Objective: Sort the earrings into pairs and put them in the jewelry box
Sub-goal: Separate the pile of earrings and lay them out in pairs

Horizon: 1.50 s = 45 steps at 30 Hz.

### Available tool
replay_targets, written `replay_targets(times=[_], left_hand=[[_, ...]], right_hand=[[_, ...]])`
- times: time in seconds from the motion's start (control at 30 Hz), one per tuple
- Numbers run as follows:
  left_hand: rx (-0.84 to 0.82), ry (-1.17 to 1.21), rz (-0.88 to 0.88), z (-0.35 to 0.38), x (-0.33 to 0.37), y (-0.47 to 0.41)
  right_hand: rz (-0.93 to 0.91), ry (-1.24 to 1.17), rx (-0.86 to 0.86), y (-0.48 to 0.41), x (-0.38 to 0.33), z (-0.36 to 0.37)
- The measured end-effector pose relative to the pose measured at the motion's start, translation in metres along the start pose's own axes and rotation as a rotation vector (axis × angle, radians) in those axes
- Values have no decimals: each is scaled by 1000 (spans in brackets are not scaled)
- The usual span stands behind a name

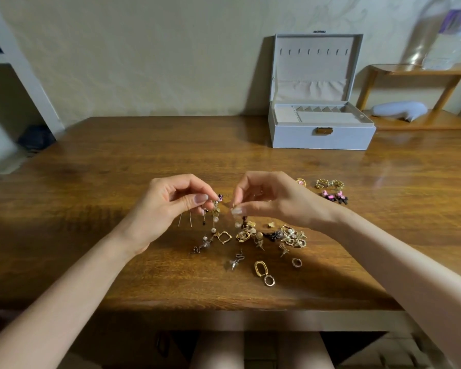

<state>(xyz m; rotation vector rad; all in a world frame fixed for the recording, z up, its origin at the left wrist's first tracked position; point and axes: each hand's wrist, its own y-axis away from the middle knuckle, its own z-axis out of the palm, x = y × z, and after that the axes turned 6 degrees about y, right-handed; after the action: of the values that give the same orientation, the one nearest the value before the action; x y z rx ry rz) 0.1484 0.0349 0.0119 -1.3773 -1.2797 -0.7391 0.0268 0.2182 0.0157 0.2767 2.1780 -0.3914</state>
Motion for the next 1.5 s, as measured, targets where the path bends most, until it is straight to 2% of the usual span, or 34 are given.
replay_targets(times=[0.13,0.33,0.53,0.7,1.0,1.5], left_hand=[[42,-49,-1,1,1,-1],[32,-93,-47,6,5,-4],[90,-237,-4,7,6,-7],[124,-222,25,4,5,-8],[104,-201,61,5,6,-8],[107,-201,67,2,6,-7]], right_hand=[[31,-115,72,-9,-7,2],[57,-95,184,-20,-12,3],[43,-134,177,-25,-20,2],[32,-173,138,-23,-24,-1],[36,-78,188,-21,-18,-1],[121,-149,270,-11,-8,6]])
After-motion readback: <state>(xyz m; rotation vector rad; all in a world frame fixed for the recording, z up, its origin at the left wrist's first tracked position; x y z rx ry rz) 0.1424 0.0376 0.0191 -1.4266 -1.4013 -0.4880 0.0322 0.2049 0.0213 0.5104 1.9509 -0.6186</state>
